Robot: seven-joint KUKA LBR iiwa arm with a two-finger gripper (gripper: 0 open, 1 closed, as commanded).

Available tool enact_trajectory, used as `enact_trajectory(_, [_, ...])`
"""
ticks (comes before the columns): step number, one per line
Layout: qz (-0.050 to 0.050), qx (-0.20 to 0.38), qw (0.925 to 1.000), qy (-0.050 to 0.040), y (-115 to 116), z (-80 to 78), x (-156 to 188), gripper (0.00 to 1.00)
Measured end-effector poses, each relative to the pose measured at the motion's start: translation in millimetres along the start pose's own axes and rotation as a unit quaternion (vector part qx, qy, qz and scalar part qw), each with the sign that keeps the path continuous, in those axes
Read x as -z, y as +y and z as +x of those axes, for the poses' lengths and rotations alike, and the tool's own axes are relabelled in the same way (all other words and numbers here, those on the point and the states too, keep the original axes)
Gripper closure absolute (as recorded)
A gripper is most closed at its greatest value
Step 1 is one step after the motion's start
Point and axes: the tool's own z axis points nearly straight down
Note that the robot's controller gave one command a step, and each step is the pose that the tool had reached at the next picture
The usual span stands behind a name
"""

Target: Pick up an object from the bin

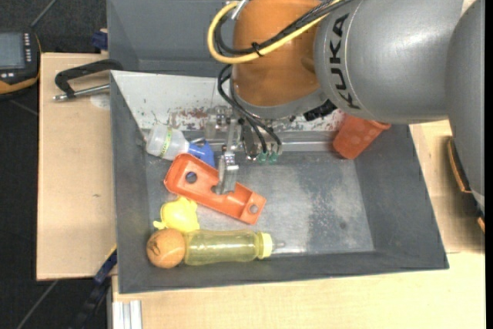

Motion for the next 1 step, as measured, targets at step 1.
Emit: enact_trajectory(1, [0.0,0.068,0.9977,0.0015,-31.9,4.3,-47.3,0.0])
